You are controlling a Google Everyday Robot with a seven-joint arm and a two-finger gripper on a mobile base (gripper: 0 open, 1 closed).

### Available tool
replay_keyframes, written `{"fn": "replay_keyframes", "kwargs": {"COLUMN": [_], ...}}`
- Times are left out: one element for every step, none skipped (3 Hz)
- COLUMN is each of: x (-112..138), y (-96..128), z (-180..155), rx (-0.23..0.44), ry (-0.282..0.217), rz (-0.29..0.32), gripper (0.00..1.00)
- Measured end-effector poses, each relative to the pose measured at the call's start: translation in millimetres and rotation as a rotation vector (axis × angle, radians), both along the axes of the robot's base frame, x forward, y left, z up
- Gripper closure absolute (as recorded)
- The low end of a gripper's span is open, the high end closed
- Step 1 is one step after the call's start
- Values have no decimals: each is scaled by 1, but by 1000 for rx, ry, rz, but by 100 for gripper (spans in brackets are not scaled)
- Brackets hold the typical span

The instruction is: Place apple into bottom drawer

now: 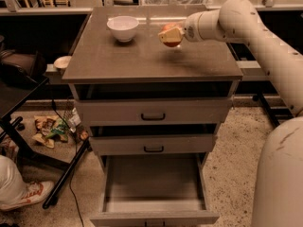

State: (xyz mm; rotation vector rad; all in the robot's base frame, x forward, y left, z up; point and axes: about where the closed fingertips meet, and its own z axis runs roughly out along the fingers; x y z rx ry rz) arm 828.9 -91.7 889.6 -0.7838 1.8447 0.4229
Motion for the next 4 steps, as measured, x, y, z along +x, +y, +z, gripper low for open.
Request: {"fn": "replay_keyframes", "kwargs": {"x": [0, -9, -54, -111], "y": [0, 4, 5, -4], "z": [0, -1, 13, 33], "rx": [0, 13, -20, -96], "ry": [0, -1, -16, -21], "rz": [0, 43, 134, 187], "gripper": [100, 100, 100, 100]}}
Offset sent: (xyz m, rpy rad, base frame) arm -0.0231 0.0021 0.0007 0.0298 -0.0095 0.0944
